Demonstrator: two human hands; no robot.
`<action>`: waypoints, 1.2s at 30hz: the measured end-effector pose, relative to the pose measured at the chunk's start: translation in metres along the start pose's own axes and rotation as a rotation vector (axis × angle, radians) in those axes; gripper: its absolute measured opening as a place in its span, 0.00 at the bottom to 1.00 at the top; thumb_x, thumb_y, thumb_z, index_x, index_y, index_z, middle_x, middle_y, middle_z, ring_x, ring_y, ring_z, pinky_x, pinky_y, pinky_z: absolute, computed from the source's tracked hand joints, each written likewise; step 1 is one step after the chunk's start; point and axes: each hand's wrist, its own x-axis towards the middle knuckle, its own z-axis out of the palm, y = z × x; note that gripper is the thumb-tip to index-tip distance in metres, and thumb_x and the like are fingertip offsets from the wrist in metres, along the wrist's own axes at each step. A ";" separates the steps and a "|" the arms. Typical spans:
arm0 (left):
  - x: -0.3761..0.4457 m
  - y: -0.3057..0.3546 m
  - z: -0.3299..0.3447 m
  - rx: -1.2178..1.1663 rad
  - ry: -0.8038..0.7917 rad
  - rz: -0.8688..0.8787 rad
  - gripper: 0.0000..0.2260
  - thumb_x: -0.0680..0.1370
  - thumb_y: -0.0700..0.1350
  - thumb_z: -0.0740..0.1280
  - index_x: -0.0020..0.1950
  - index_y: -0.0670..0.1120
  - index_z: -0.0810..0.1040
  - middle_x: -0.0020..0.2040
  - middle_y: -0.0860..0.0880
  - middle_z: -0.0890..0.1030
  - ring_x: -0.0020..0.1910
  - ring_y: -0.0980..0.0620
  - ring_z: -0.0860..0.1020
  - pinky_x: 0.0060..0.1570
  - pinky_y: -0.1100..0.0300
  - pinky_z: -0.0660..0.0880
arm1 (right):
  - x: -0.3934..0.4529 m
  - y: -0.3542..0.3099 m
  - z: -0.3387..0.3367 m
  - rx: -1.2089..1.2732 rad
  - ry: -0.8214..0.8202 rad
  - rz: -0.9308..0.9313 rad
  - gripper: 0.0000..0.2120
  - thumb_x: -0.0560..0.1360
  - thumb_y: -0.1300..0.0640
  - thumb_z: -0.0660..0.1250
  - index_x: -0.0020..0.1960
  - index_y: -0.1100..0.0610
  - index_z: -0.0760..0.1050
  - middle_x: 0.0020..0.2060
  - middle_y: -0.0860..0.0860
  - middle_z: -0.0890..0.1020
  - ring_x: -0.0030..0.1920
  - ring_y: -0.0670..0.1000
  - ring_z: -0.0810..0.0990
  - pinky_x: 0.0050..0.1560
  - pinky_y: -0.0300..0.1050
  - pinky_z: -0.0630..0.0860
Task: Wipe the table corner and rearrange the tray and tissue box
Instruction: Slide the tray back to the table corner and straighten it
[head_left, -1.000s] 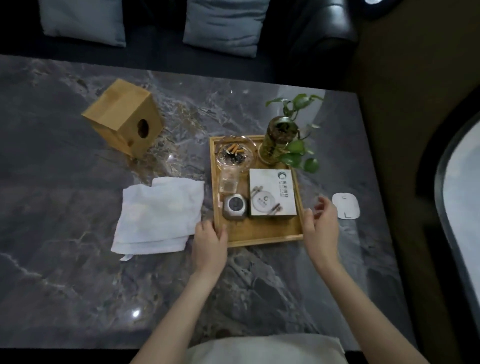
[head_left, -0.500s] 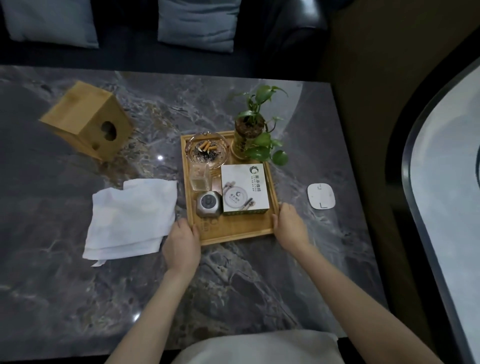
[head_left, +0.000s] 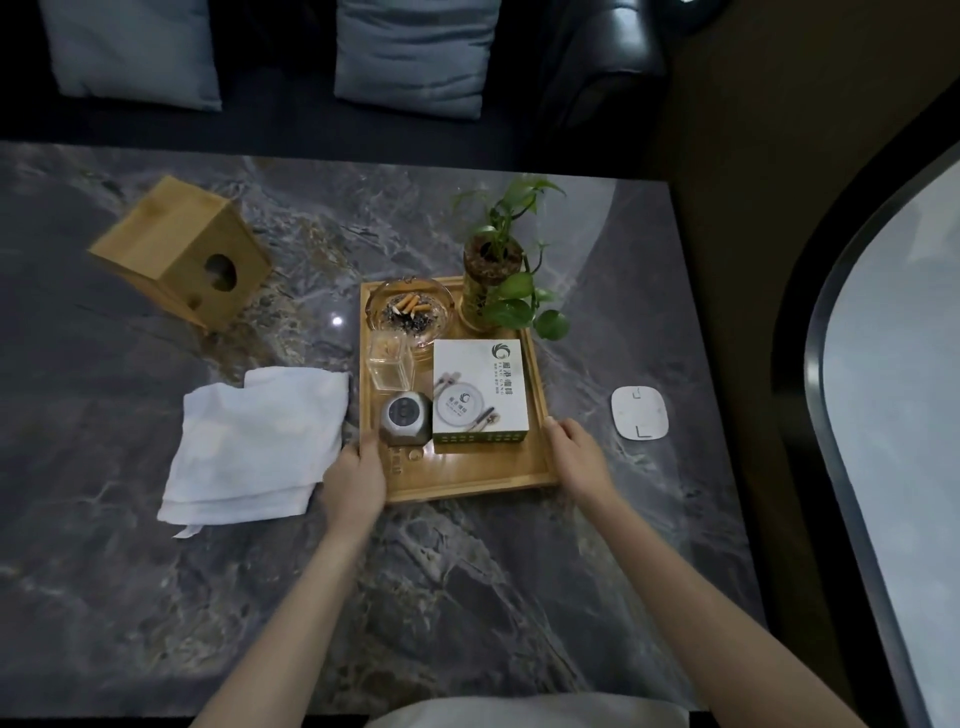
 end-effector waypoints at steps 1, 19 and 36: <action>0.000 0.002 0.001 -0.008 0.013 -0.006 0.23 0.80 0.52 0.49 0.63 0.36 0.72 0.63 0.34 0.74 0.63 0.36 0.70 0.63 0.49 0.63 | 0.002 -0.002 0.004 0.015 0.006 -0.001 0.19 0.79 0.47 0.53 0.55 0.60 0.74 0.51 0.54 0.78 0.49 0.51 0.74 0.48 0.45 0.67; -0.007 0.024 0.027 -0.046 0.259 0.137 0.24 0.80 0.53 0.52 0.54 0.35 0.77 0.52 0.33 0.79 0.53 0.37 0.75 0.53 0.50 0.67 | 0.020 -0.013 0.000 0.162 0.407 -0.006 0.23 0.76 0.42 0.58 0.37 0.60 0.75 0.34 0.53 0.78 0.39 0.54 0.76 0.41 0.47 0.67; -0.063 0.048 0.131 -0.120 0.039 0.245 0.24 0.79 0.55 0.54 0.34 0.38 0.75 0.31 0.44 0.76 0.33 0.47 0.75 0.37 0.53 0.69 | 0.005 0.060 -0.116 0.243 0.624 -0.017 0.20 0.76 0.46 0.62 0.41 0.62 0.78 0.34 0.56 0.81 0.37 0.54 0.79 0.35 0.44 0.69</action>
